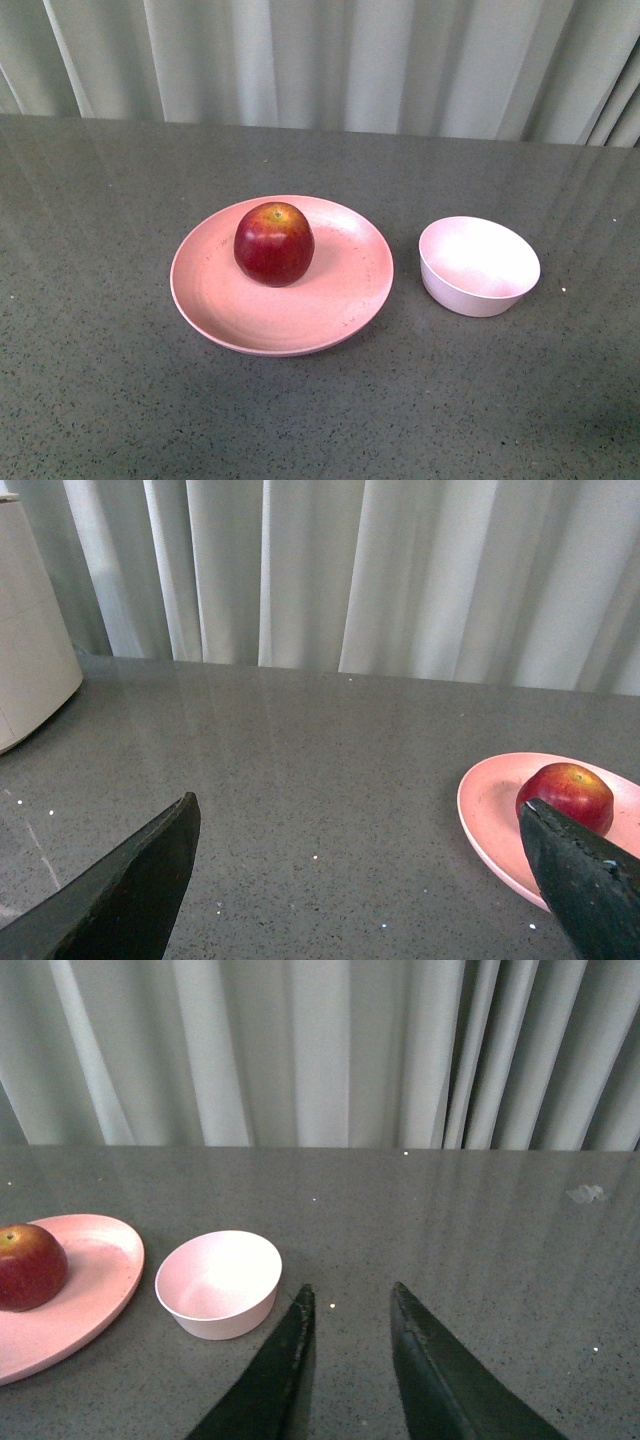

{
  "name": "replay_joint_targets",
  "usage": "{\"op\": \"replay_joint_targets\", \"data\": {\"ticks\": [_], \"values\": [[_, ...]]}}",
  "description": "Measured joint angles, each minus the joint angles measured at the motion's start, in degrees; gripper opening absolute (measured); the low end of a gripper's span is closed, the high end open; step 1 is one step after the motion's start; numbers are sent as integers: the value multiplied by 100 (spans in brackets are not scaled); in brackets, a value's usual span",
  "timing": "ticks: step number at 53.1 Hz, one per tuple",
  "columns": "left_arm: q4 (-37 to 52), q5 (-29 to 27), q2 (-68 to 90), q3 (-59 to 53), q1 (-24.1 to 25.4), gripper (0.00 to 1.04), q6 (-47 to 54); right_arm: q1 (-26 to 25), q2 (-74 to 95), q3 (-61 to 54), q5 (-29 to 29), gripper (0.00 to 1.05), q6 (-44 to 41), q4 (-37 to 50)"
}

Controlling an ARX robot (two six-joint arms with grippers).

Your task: Move apple from plate to bowl

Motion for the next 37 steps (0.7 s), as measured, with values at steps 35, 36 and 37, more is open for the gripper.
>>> {"op": "replay_joint_targets", "data": {"ticks": [35, 36, 37], "values": [[686, 2059, 4148, 1246, -518, 96, -1547, 0, -4, 0, 0, 96, 2, -2], [883, 2000, 4406, 1329, -597, 96, -1547, 0, -4, 0, 0, 96, 0, -2], [1058, 1937, 4656, 1412, -678, 96, -1550, 0, -4, 0, 0, 96, 0, -2]]}}
